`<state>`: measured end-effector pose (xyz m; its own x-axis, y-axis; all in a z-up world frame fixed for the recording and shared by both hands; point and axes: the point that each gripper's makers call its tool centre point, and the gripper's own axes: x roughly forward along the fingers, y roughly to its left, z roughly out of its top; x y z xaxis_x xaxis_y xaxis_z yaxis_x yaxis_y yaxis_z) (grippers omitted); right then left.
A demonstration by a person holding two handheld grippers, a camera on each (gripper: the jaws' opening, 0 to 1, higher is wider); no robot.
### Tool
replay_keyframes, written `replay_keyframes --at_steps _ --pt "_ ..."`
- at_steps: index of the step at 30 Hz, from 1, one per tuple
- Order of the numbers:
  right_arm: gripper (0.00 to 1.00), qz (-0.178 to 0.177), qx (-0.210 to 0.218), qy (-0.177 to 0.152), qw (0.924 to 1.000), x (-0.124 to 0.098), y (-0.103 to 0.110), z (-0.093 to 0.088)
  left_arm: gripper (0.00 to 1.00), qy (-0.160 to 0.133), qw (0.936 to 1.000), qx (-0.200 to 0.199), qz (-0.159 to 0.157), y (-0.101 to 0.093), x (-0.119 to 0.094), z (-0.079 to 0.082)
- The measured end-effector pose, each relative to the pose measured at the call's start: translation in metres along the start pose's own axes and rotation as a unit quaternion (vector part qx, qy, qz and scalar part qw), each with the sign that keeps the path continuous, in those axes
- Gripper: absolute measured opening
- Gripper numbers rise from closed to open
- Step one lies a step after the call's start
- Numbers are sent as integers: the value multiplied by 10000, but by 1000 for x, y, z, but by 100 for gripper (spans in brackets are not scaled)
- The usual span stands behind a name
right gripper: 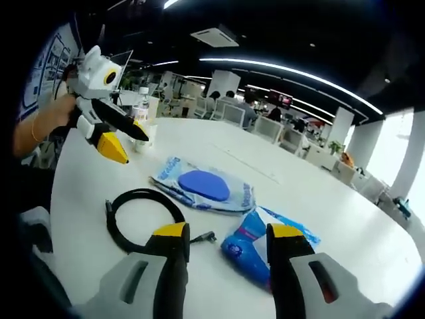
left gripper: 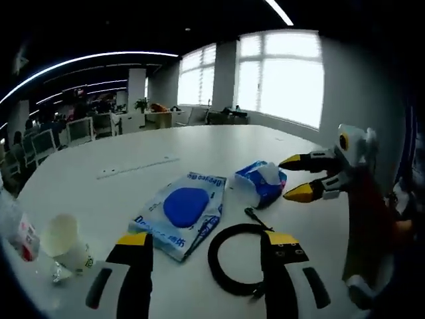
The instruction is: Arrange the tabletop items into an orderly group along one side of the table until the central work area is clear of visible clutter.
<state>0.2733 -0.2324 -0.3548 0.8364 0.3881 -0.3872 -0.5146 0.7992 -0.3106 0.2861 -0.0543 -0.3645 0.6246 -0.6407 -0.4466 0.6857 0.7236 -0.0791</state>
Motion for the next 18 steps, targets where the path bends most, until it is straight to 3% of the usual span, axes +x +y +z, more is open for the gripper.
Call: replay_keyframes --at_steps 9,16,18 --pt "46 342 -18 -78 9994 9 11 26 63 321 9985 -450 42 11 1 -12" --pt "47 474 -184 133 9986 18 11 30 60 256 9960 -850 69 17 -3 -8" --pt "47 509 -59 192 9985 24 6 31 59 291 9939 -1062 -3 15 -4 -9"
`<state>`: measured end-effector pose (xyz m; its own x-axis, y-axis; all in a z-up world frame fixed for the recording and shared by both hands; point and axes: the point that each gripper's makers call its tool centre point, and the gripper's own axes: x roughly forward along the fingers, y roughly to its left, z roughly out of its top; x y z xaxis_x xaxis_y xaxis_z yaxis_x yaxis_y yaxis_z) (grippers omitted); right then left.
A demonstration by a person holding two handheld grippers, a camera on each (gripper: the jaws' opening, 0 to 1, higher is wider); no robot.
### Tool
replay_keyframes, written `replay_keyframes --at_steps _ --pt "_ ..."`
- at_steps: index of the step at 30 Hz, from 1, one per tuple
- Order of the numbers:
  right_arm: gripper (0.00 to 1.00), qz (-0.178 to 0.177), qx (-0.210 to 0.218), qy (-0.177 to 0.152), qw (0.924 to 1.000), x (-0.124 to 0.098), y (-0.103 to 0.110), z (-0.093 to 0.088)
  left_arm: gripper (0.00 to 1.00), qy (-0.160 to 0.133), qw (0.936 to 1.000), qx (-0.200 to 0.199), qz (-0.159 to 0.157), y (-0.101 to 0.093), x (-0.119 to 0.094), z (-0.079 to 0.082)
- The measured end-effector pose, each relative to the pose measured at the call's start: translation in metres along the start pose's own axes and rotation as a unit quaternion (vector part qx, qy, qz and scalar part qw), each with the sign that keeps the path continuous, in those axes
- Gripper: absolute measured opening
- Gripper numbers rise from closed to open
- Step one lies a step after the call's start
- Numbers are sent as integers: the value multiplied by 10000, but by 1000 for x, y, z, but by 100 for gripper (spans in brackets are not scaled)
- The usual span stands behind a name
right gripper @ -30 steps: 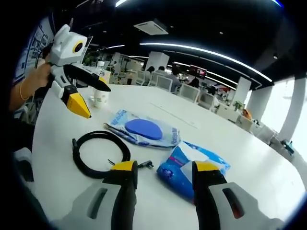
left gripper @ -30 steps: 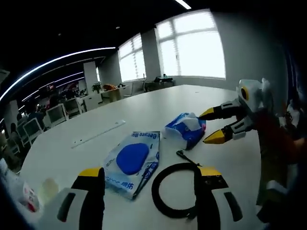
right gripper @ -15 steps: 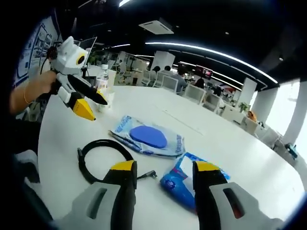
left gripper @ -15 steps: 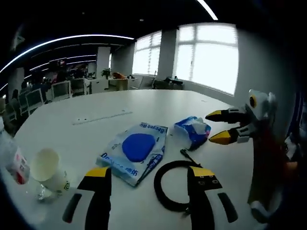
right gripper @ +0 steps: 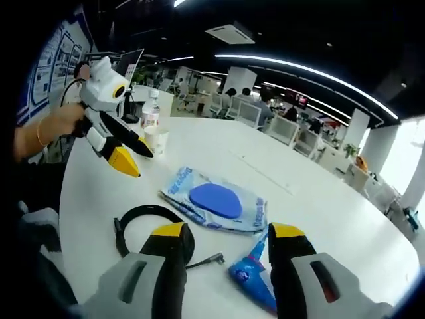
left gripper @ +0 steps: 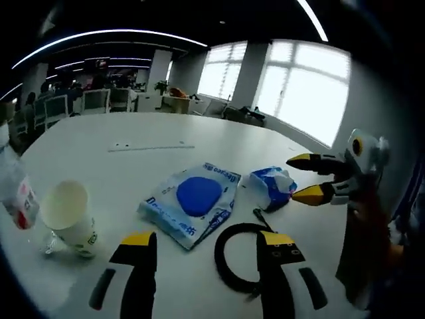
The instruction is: Arrange the tabletop items into an orderly group along one side of the table until the central work area is clear of visible clutter.
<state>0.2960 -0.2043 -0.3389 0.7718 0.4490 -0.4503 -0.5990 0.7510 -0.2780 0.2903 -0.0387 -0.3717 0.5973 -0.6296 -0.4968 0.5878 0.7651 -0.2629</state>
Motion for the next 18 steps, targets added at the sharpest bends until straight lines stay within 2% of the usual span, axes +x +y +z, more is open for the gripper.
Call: replay_keyframes --at_steps 3,7,10,13,17,18 --pt "46 92 224 45 9997 5 -6 2 59 51 10000 -11 -2 0 -1 0" --pt "45 138 367 34 9992 12 -13 8 59 19 9998 29 178 4 -4 3" --pt "46 197 443 37 9988 18 -15 13 59 102 9988 -471 26 0 -4 4" --pt "44 203 565 173 9980 27 -20 14 59 221 9969 -746 -81 -6 -3 4" --pt "41 240 836 416 9953 39 -23 8 58 405 9901 -1316 -275 -16 -2 0" --pt "41 254 925 479 9942 41 -24 6 58 418 9896 -1337 -325 -18 -1 0"
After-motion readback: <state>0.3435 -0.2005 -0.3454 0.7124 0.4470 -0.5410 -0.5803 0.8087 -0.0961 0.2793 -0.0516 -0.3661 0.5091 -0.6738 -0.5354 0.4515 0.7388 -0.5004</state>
